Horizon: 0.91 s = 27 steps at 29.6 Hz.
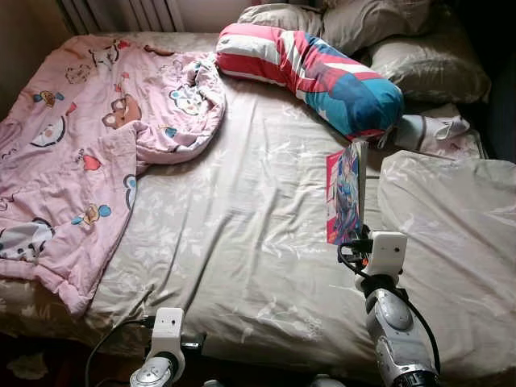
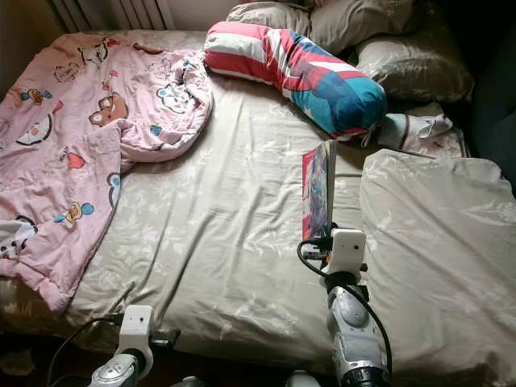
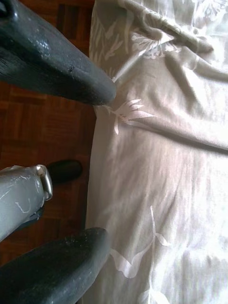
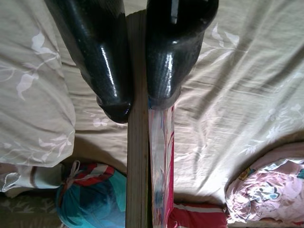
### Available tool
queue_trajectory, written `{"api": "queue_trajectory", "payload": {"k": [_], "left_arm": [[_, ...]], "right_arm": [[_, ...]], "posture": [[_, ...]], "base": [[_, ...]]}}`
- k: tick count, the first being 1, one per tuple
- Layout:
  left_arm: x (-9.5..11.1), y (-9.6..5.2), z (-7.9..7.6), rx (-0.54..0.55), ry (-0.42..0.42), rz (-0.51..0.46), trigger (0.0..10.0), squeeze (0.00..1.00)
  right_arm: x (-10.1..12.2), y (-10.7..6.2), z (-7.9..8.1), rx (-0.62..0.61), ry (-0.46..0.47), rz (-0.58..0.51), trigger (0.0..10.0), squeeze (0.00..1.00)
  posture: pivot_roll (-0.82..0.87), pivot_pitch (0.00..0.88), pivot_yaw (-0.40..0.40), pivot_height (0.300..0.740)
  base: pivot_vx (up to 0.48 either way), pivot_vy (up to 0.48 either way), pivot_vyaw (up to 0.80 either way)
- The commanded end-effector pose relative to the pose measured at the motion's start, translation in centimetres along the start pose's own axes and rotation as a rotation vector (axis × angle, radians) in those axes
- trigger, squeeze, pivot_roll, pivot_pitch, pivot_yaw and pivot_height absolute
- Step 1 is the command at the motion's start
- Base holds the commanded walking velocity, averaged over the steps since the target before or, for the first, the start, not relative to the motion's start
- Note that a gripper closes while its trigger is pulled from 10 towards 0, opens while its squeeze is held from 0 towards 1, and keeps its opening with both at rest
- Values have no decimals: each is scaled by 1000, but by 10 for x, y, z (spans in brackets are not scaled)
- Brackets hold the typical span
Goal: Clean up the room
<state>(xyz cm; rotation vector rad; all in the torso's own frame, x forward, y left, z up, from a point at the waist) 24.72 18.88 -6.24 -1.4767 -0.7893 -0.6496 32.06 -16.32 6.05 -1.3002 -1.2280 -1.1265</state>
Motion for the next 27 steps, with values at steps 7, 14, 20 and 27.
{"api": "queue_trajectory", "payload": {"k": [7,14,20,27], "left_arm": [[-12,-4,5,11,8,46,10000,0],[-13,-4,5,13,8,46,10000,0],[-13,-4,6,14,6,47,10000,0],[-13,-4,6,14,4,48,10000,0]], "right_arm": [[1,0,3,11,1,-12,10000,0],[0,-1,1,-3,4,-6,10000,0],[-2,-1,1,-5,6,3,10000,0],[-4,0,2,0,0,19,10000,0]], "posture": [[-65,193,60,660],[-64,196,60,660],[-62,200,60,660],[-64,203,60,660]], "base": [[0,0,0],[0,0,0],[0,0,0],[0,0,0]]}}
Point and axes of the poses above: a point about 5 cm out from each wrist's last joint towards the gripper, its own y axis pointing out of the wrist towards the gripper, its own x axis along the axis of the wrist's last joint, z = x × y, the point moved 2 cm from there along y, pointing out of the wrist towards the gripper, and after that the axes turned 7 degrees about -y, right-handed, at the moved point
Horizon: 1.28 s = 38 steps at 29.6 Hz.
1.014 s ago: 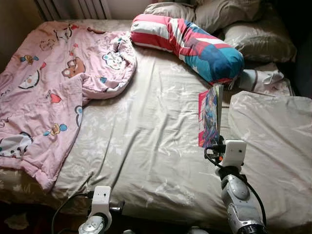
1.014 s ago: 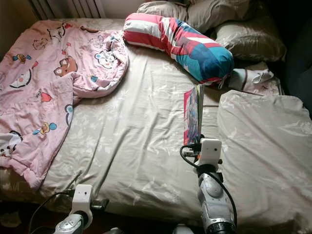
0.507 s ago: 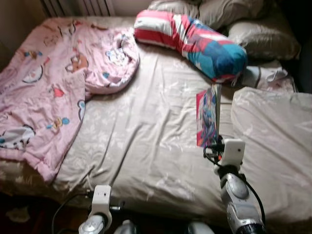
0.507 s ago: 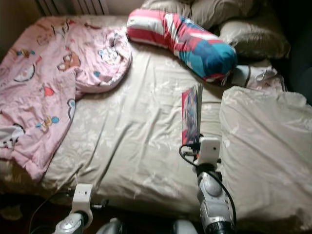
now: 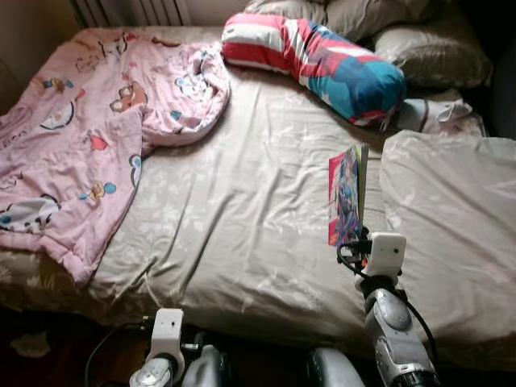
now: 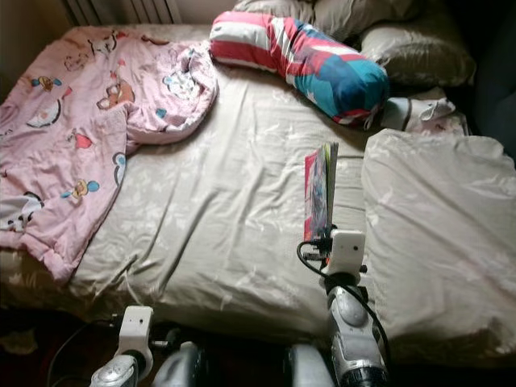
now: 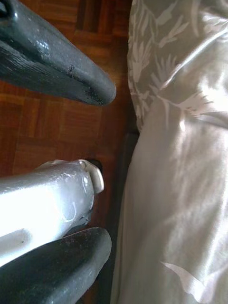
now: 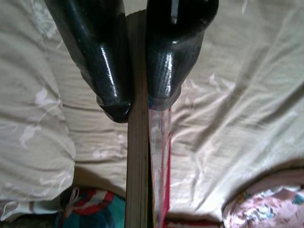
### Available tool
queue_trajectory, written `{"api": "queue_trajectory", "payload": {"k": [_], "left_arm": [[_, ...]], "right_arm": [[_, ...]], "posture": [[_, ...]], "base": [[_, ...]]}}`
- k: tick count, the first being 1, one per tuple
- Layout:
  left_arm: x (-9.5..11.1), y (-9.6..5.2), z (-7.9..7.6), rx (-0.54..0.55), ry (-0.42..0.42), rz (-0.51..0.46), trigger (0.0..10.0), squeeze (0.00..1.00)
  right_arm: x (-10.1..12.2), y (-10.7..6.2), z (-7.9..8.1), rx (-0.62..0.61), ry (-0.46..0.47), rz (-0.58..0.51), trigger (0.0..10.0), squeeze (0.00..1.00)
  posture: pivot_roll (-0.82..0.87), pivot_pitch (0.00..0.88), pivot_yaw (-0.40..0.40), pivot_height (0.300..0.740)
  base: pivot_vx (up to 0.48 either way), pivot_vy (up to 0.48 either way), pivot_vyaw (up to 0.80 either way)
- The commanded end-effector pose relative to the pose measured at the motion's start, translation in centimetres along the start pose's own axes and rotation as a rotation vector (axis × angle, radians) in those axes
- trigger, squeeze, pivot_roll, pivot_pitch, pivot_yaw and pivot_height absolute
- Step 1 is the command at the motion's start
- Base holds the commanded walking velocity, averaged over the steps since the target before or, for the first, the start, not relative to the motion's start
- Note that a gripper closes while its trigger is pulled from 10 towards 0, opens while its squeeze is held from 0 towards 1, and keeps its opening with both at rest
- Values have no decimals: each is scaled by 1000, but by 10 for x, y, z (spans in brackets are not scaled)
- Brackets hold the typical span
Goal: Clean up the room
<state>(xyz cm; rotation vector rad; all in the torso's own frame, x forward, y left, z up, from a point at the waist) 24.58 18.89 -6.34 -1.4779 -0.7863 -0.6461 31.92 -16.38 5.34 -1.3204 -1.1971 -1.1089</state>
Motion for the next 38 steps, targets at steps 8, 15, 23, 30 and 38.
{"api": "queue_trajectory", "payload": {"k": [8,15,23,30,38], "left_arm": [[-10,-3,5,12,4,44,10000,0],[-10,-3,6,11,3,44,10000,0],[-9,-3,6,11,3,43,10000,0],[-9,-3,5,7,1,40,10000,0],[-8,-2,5,5,-1,37,10000,0]], "right_arm": [[4,1,1,3,0,-24,10000,0],[2,2,3,6,-5,-3,10000,0],[3,1,1,-11,6,-18,10000,0],[0,1,0,-24,9,2,10000,0],[0,1,-2,-31,27,-2,10000,0]], "posture": [[-62,205,60,660],[-62,208,61,650],[-59,208,62,645],[-58,207,63,645],[-56,205,65,645]], "base": [[0,0,0],[0,0,0],[0,0,0],[0,0,0],[0,0,-508]]}}
Point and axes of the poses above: a point about 5 cm out from each wrist's last joint towards the gripper, its own y axis pointing out of the wrist towards the gripper, its own x axis along the axis of the wrist's last joint, z = x × y, the point moved 2 cm from there along y, pointing out of the wrist towards the gripper, and after that the axes turned 7 degrees about -y, right-handed, at the moved point
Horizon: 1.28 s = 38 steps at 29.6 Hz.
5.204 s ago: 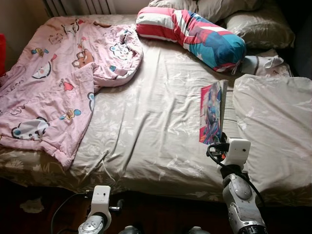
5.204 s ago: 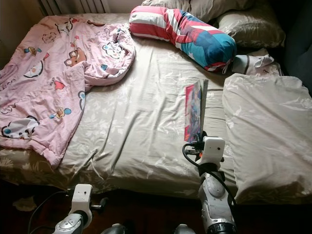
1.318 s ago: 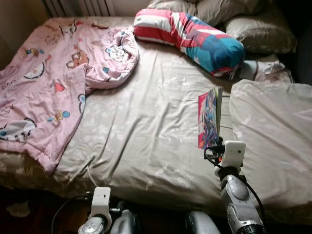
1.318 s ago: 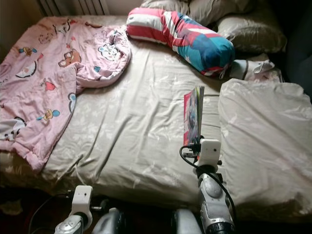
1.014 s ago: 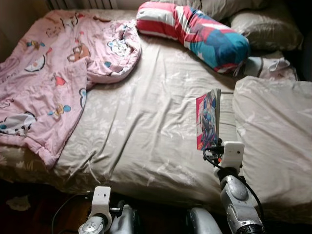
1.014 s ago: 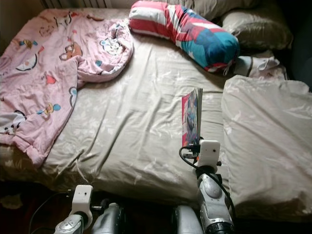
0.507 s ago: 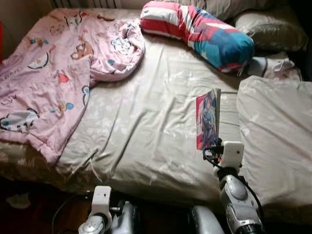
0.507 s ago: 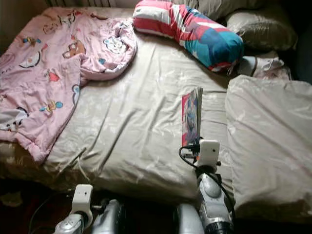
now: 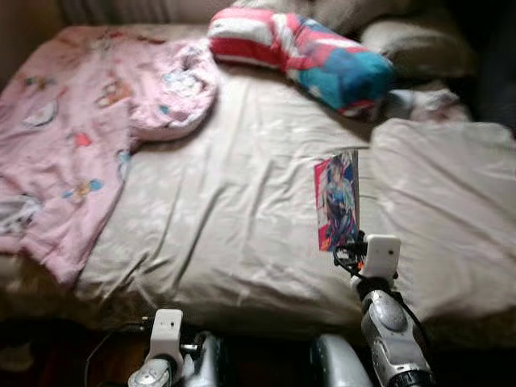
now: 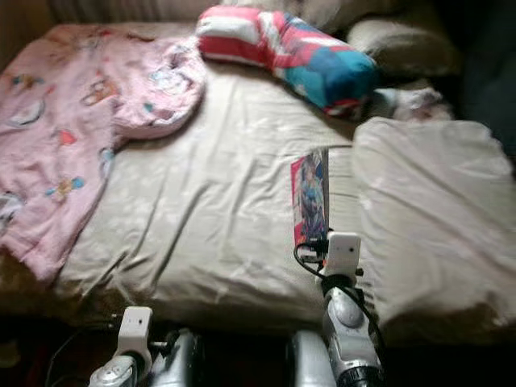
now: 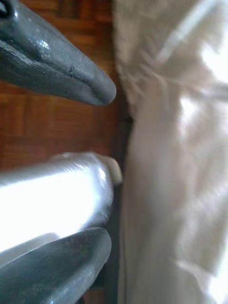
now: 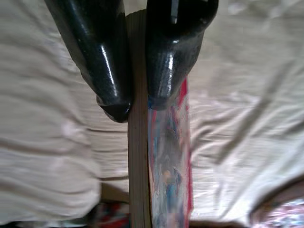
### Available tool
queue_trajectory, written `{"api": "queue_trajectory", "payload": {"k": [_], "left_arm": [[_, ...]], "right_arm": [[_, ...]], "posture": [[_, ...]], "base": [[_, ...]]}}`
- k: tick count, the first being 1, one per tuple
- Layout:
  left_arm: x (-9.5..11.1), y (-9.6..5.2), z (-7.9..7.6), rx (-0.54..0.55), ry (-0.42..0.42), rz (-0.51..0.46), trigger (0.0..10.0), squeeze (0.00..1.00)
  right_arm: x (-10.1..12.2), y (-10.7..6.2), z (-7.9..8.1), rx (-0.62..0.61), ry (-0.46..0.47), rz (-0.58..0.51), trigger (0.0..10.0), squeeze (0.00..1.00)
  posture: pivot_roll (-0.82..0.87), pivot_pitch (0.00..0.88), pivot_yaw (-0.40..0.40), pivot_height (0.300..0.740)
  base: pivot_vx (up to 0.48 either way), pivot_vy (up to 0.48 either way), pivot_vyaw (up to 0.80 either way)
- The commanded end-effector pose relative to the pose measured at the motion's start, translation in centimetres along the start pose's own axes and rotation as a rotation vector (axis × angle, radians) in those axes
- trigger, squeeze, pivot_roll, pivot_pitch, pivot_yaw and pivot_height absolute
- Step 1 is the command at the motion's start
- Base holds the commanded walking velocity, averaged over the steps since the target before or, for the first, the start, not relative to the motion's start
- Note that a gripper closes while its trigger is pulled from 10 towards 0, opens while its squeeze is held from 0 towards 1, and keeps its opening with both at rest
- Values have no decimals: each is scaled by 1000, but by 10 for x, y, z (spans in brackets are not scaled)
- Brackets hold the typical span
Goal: Clean up the room
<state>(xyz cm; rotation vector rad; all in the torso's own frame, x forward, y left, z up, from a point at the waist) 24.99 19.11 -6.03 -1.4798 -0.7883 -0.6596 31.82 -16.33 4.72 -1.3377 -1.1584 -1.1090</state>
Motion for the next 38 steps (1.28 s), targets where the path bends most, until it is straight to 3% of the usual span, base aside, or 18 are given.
{"api": "queue_trajectory", "payload": {"k": [1,13,21,28,38], "left_arm": [[-13,-4,4,12,-6,46,10000,0],[-16,-5,4,13,-2,59,10000,0],[-18,-5,5,12,1,66,10000,0],[-19,-6,7,14,5,69,10000,0],[-18,-6,9,15,10,67,10000,0]], "right_arm": [[7,1,-2,-12,15,-32,10000,0],[5,2,-1,-4,8,-25,10000,0],[-8,3,-2,7,8,61,10000,0],[-26,10,-16,-14,127,209,10000,0],[-20,22,-21,42,178,249,10000,0]], "posture": [[-56,205,65,645],[-57,201,66,645],[-56,199,70,645],[-49,207,76,645],[-44,214,82,645]], "base": [[0,0,0],[0,0,0],[0,0,0],[0,0,0],[0,0,0]]}}
Point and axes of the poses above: a point about 5 cm out from each wrist's last joint towards the gripper, its own y axis pointing out of the wrist towards the gripper, its own x axis along the axis of the wrist's last joint, z = x × y, the point moved 2 cm from there along y, pointing out of the wrist towards the gripper, and after that the axes turned 7 degrees about -y, right-handed, at the moved point
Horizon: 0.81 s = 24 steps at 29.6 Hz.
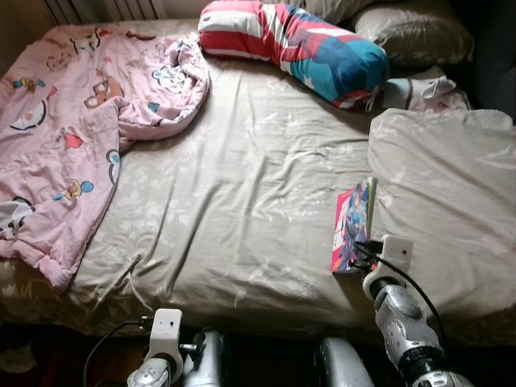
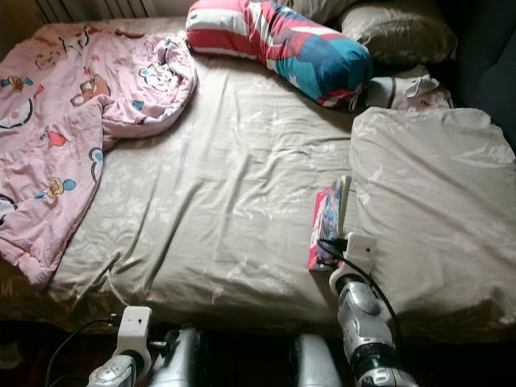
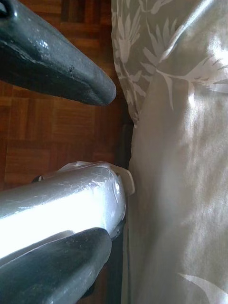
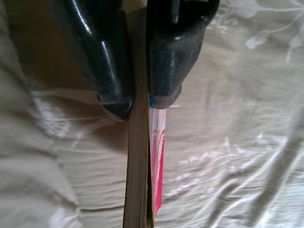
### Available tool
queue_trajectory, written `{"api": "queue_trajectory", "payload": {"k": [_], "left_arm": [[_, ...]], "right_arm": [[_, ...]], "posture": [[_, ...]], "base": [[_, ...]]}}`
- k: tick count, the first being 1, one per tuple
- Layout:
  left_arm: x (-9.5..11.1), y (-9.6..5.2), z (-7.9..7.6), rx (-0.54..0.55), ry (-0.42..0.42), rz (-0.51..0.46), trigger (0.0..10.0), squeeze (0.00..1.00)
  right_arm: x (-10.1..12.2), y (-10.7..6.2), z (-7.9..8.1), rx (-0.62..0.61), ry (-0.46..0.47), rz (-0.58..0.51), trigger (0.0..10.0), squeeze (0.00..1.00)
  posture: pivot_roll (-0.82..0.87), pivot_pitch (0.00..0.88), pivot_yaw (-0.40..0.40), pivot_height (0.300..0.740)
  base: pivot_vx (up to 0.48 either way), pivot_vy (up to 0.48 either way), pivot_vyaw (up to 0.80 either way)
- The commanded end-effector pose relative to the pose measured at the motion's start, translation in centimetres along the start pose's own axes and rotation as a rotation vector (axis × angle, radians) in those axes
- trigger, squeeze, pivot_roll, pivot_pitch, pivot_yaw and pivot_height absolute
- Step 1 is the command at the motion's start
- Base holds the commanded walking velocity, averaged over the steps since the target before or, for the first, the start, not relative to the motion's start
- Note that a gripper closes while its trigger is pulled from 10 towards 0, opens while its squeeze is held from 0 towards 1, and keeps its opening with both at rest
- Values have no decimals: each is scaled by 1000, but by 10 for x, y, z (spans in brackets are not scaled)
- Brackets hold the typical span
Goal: Clean up the room
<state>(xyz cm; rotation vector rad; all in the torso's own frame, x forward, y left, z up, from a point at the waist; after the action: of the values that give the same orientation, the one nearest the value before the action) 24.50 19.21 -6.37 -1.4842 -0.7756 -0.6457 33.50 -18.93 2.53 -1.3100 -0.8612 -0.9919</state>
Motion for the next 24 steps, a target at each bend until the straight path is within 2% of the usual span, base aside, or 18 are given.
{"api": "queue_trajectory", "payload": {"k": [1,6,7,12,24], "left_arm": [[-12,-4,8,14,11,49,10000,0],[-10,-4,8,14,13,43,10000,0],[-10,-4,8,12,14,41,10000,0],[-9,-3,7,9,15,39,10000,0],[-6,-2,6,6,18,33,10000,0]], "right_arm": [[2,2,3,20,21,-5,10000,0],[11,3,5,60,69,-37,10000,0],[13,3,5,73,115,-42,10000,0],[13,3,5,99,168,-43,10000,0],[-11,-1,1,143,88,127,10000,0]], "posture": [[-43,214,82,645],[-43,216,86,645],[-45,217,87,645],[-47,217,88,645],[-45,218,90,645]], "base": [[0,0,0],[0,0,0],[0,0,0],[0,0,0],[0,0,0]]}}
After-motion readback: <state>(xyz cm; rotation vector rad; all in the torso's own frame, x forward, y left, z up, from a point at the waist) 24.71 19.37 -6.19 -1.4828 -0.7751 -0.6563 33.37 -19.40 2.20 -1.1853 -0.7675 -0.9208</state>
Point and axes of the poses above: a point about 5 cm out from each wrist's last joint towards the gripper, its own y axis pointing out of the wrist towards the gripper, its own x axis along the axis of the wrist's last joint, z = x × y, the point moved 2 cm from there along y, pointing out of the wrist towards the gripper, and after that the axes turned 7 degrees about -y, right-handed, at the moved point
